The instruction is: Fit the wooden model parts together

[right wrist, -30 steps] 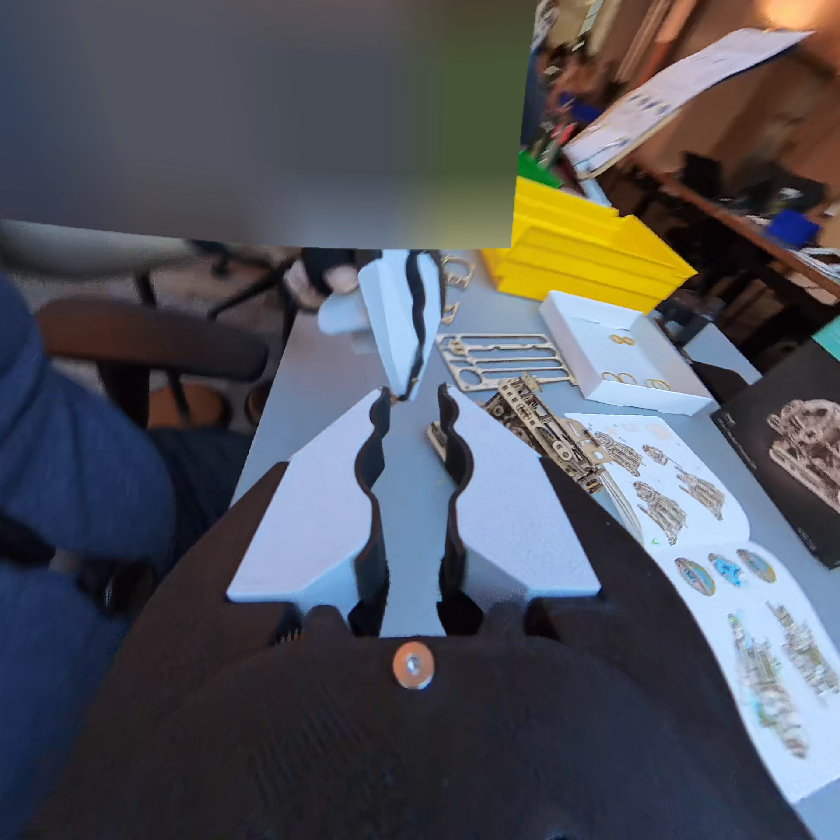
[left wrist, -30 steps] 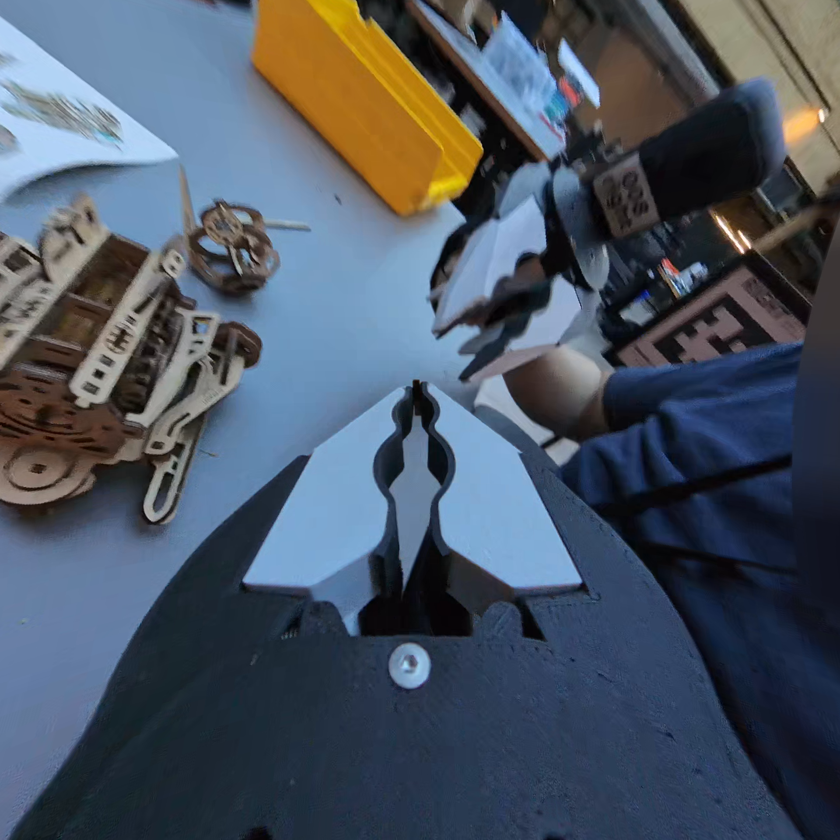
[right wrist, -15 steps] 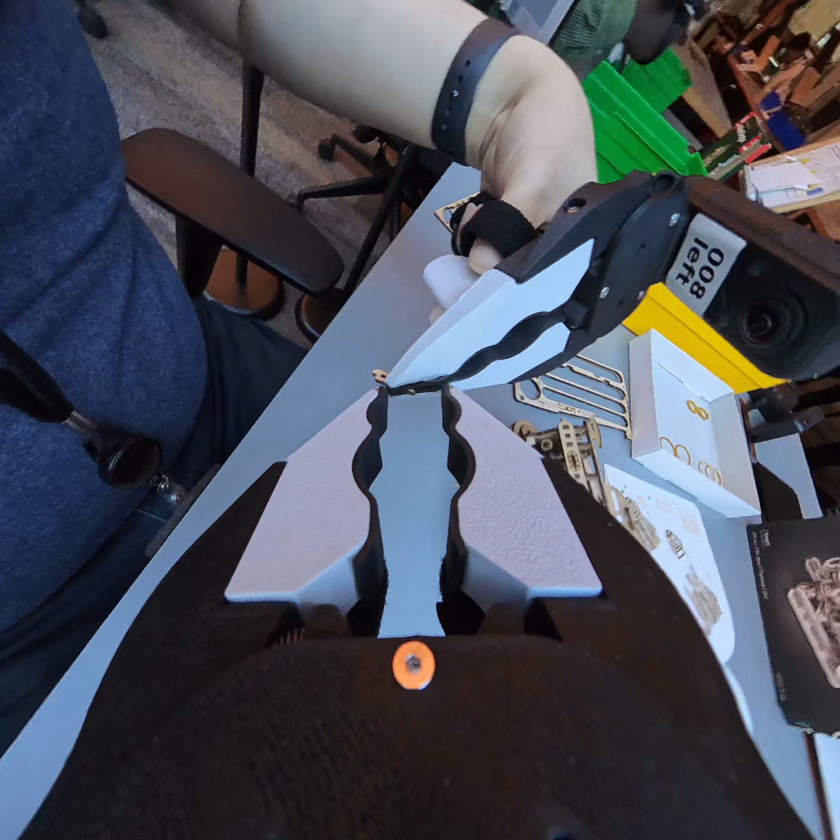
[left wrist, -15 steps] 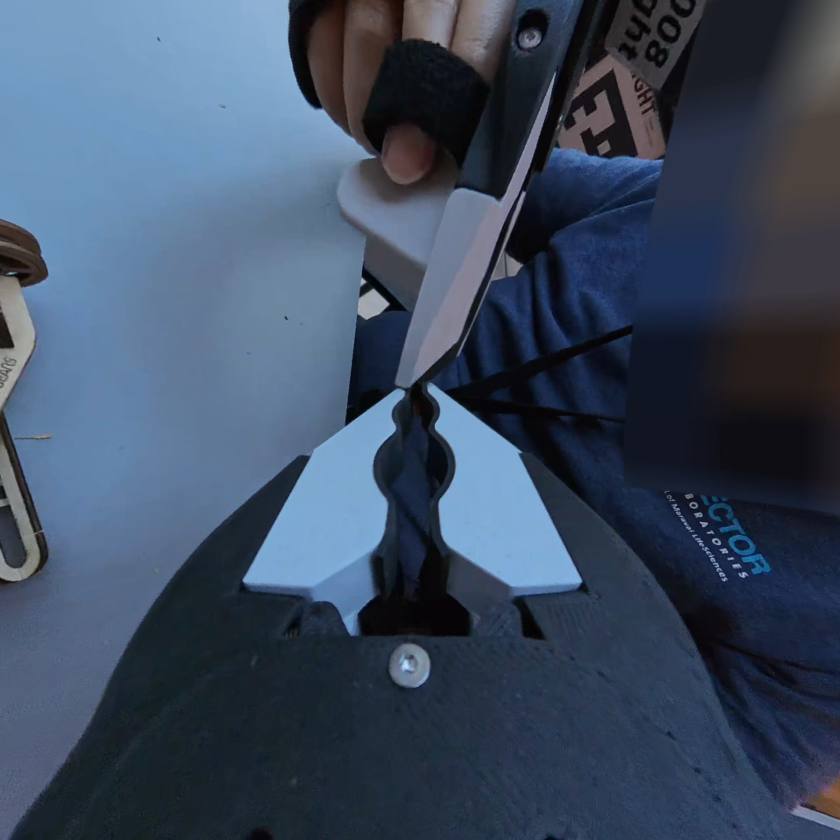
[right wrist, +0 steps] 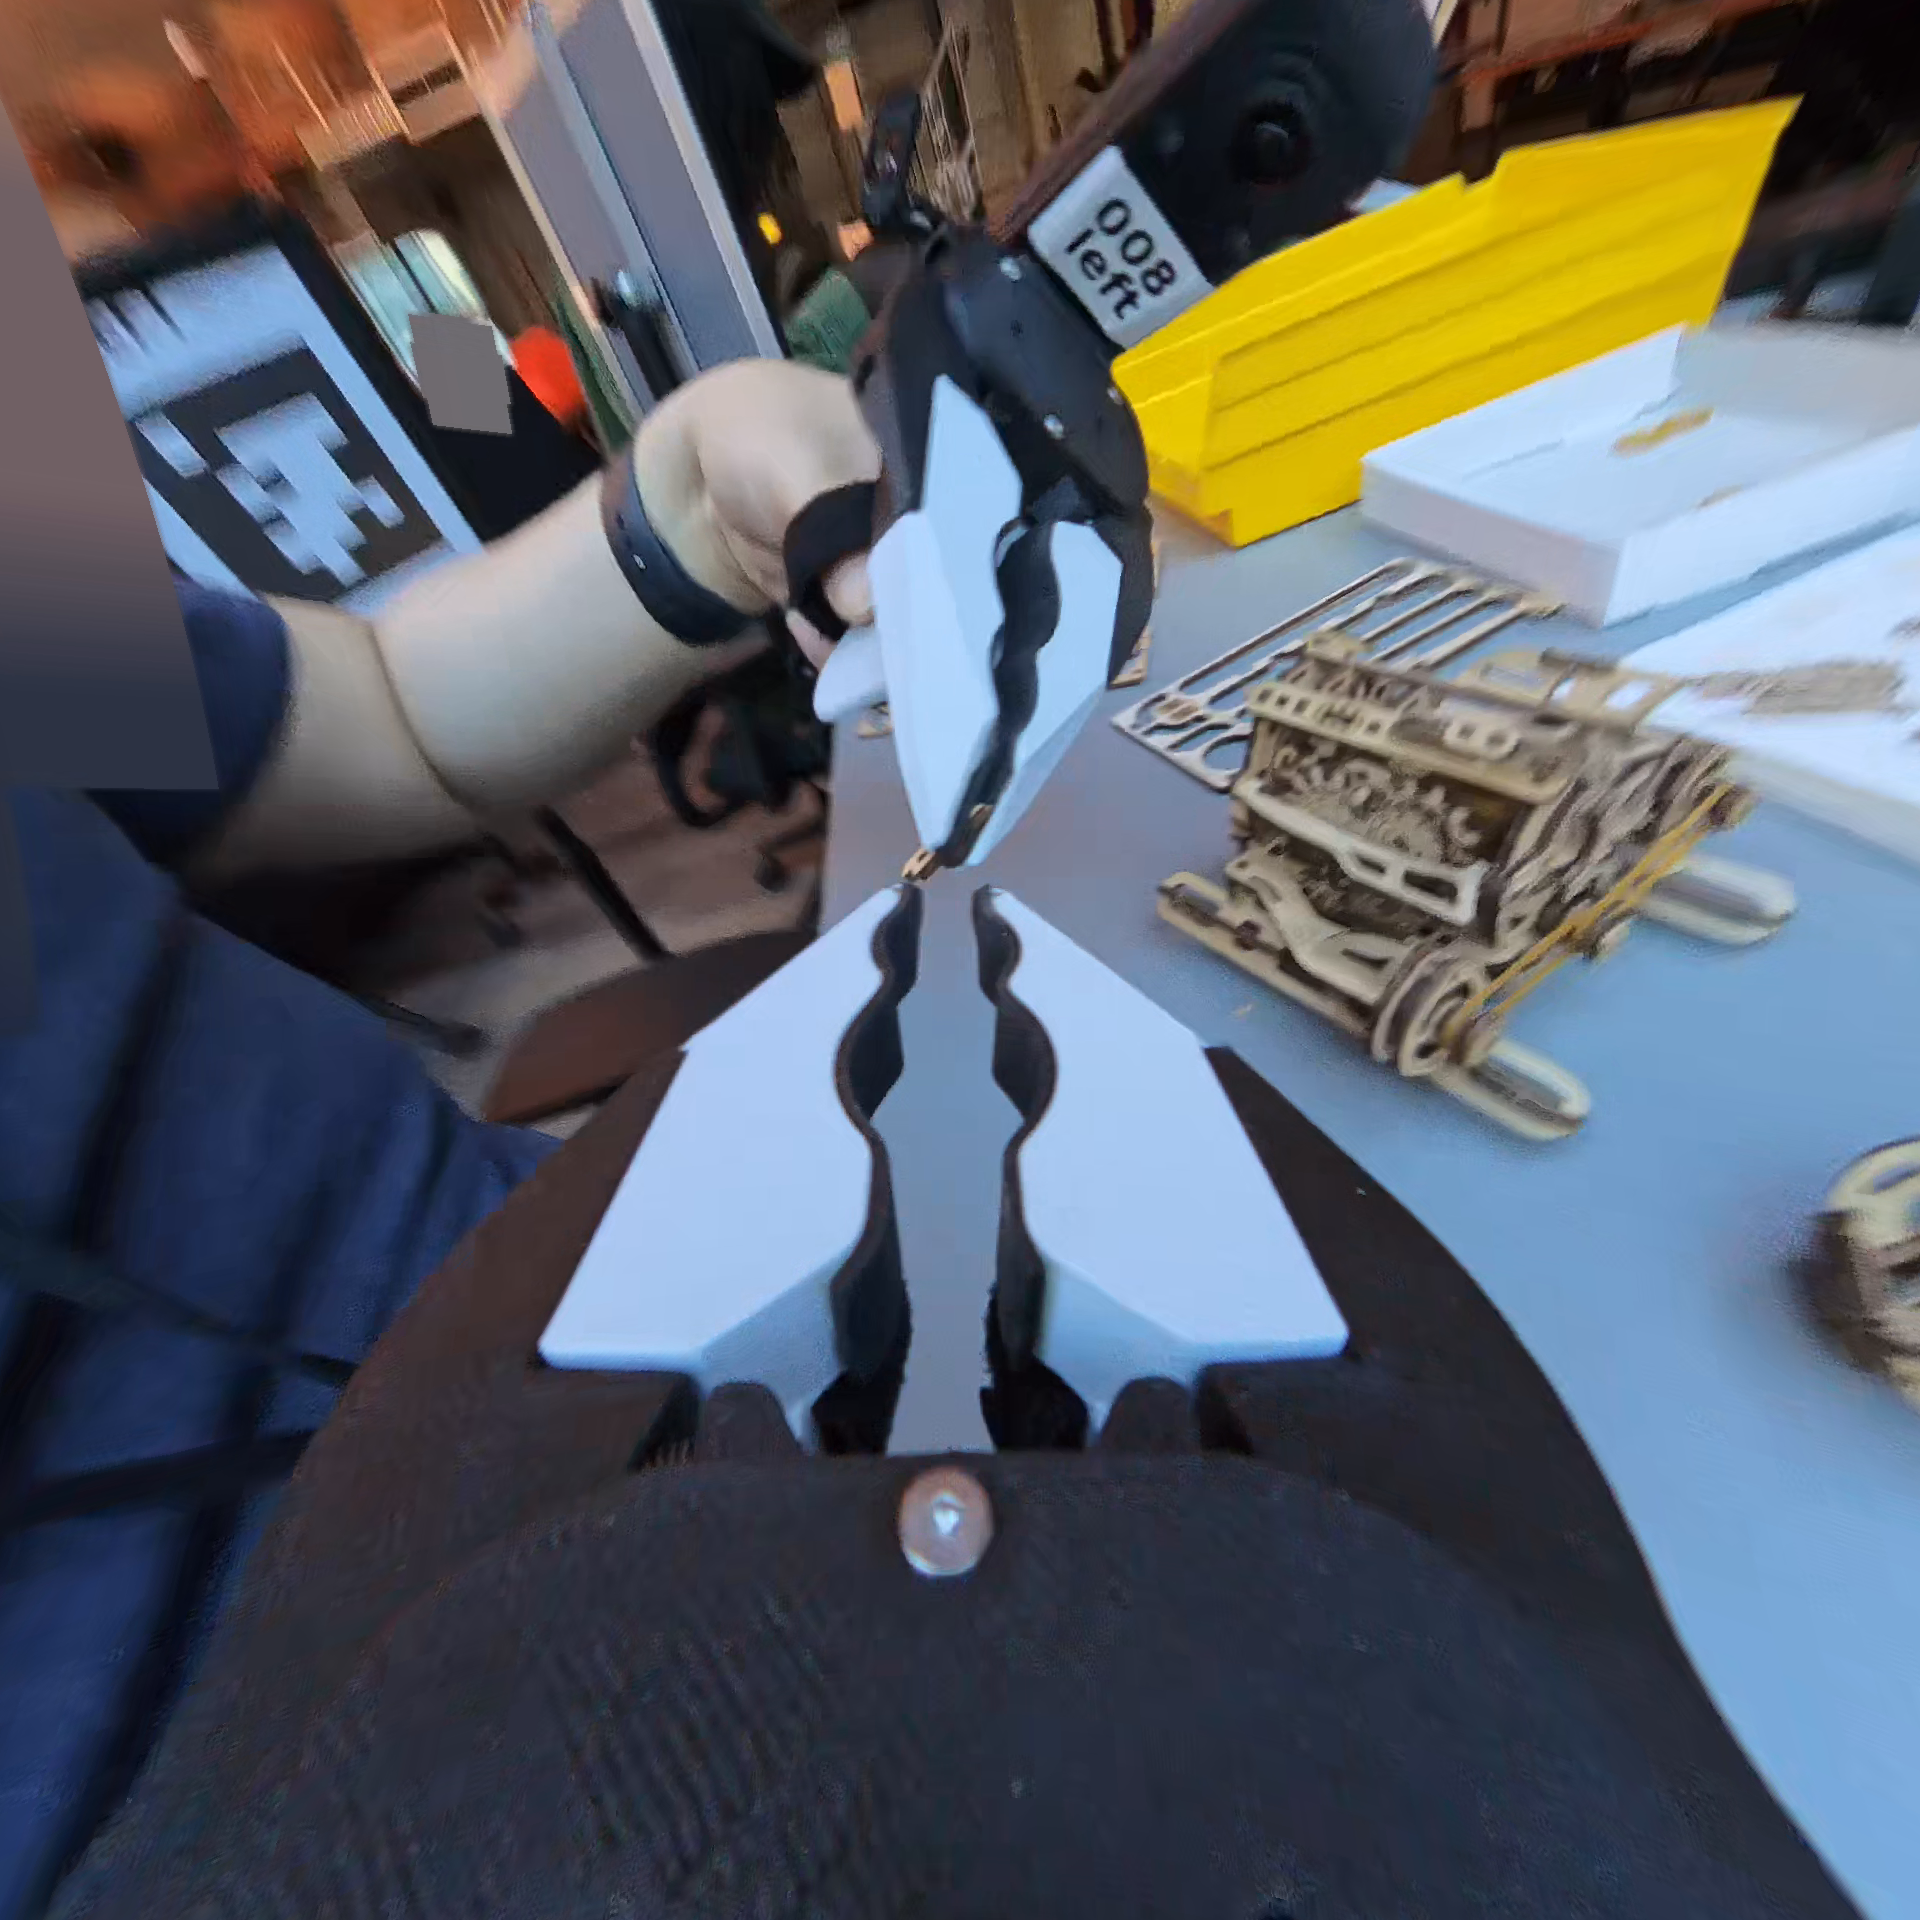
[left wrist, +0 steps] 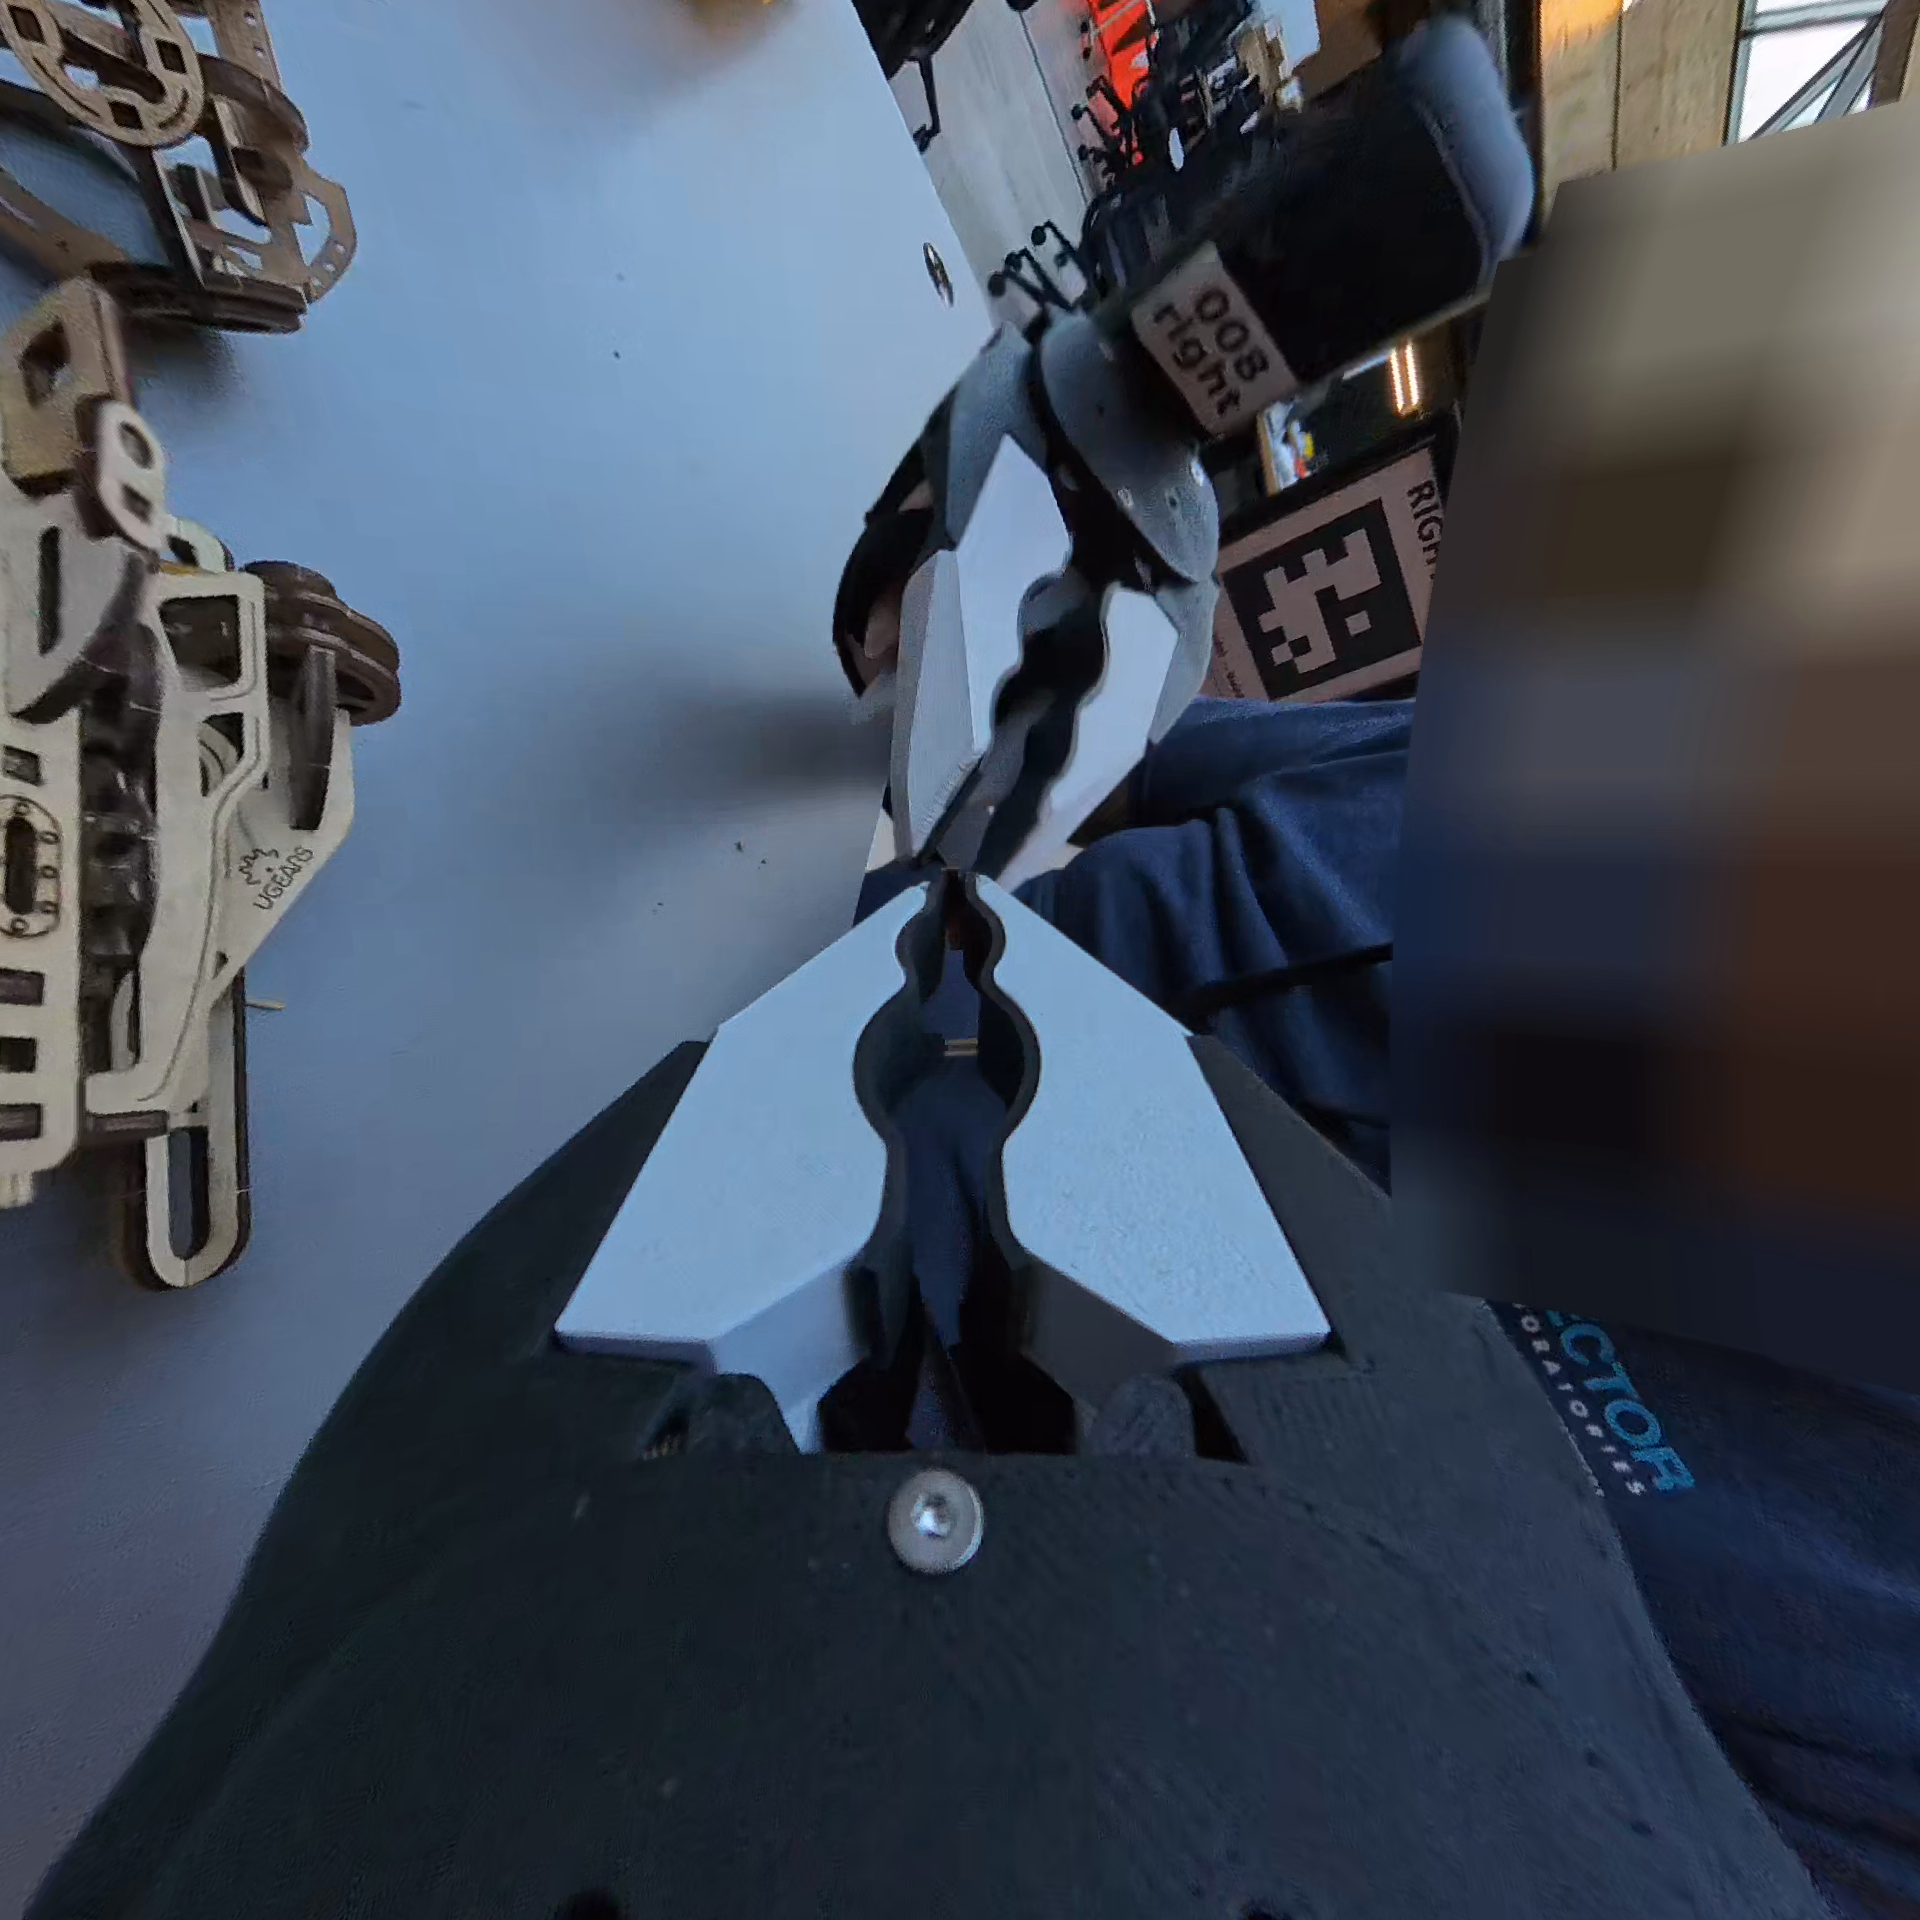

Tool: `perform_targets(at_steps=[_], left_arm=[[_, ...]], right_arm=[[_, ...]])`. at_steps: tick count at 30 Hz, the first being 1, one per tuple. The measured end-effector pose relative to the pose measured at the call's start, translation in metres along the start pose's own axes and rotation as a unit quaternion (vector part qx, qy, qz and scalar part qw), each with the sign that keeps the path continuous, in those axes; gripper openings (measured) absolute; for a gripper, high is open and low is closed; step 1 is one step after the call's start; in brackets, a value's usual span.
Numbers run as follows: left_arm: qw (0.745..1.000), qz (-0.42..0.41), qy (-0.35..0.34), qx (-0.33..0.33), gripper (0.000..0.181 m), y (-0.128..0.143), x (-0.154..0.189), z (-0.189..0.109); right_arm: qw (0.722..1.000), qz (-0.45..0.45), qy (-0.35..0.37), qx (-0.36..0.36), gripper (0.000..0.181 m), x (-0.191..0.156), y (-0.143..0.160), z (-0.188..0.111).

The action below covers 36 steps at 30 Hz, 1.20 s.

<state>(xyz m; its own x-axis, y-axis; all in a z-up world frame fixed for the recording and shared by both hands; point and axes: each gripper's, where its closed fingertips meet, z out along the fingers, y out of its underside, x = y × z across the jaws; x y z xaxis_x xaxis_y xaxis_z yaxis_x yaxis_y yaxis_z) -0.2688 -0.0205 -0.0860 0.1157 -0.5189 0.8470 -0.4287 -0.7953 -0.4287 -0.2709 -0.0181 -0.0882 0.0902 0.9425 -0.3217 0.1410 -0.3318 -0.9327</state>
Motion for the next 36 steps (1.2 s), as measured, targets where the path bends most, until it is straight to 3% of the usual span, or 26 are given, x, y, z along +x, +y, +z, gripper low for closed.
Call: perform_targets(at_steps=[1, 5, 7, 15, 24, 27, 29, 31, 33, 36], left_arm=[[1.0, 0.003, -0.003, -0.014, 0.0, 0.003, 0.0, 0.002], [0.998, 0.015, -0.022, -0.058, 0.0, 0.011, -0.001, 0.011], [0.997, 0.021, -0.035, -0.059, 0.0, 0.008, -0.002, 0.011], [0.998, 0.02, -0.043, -0.036, 0.0, -0.005, -0.004, 0.01], [0.998, 0.03, -0.051, -0.007, 0.001, -0.014, -0.007, 0.011], [0.991, 0.101, -0.072, 0.052, 0.022, -0.025, -0.002, 0.001], [0.96, 0.203, -0.158, 0.109, 0.026, -0.032, -0.007, -0.011], [0.889, 0.317, -0.287, 0.163, 0.043, -0.038, -0.015, -0.021], [0.817, 0.411, -0.352, 0.198, 0.042, -0.039, -0.004, -0.018], [0.727, 0.497, -0.435, 0.188, 0.041, -0.038, 0.0, -0.01]], right_arm=[[0.999, 0.045, -0.026, 0.008, 0.0, -0.001, 0.0, 0.0], [0.973, 0.185, -0.14, 0.003, 0.003, -0.01, 0.005, 0.0], [0.962, 0.223, -0.16, 0.008, 0.005, -0.008, 0.006, -0.001], [0.951, 0.264, -0.159, 0.028, 0.013, 0.002, 0.007, 0.001], [0.931, 0.305, -0.183, 0.075, 0.0, 0.008, 0.001, -0.001], [0.919, 0.332, -0.182, 0.111, 0.0, 0.015, -0.005, -0.004], [0.901, 0.361, -0.19, 0.149, 0.0, 0.02, -0.012, -0.009], [0.88, 0.39, -0.202, 0.18, 0.0, 0.024, -0.017, -0.012], [0.865, 0.413, -0.209, 0.195, 0.0, 0.025, -0.019, -0.01], [0.85, 0.429, -0.224, 0.209, 0.0, 0.024, -0.024, -0.007]])
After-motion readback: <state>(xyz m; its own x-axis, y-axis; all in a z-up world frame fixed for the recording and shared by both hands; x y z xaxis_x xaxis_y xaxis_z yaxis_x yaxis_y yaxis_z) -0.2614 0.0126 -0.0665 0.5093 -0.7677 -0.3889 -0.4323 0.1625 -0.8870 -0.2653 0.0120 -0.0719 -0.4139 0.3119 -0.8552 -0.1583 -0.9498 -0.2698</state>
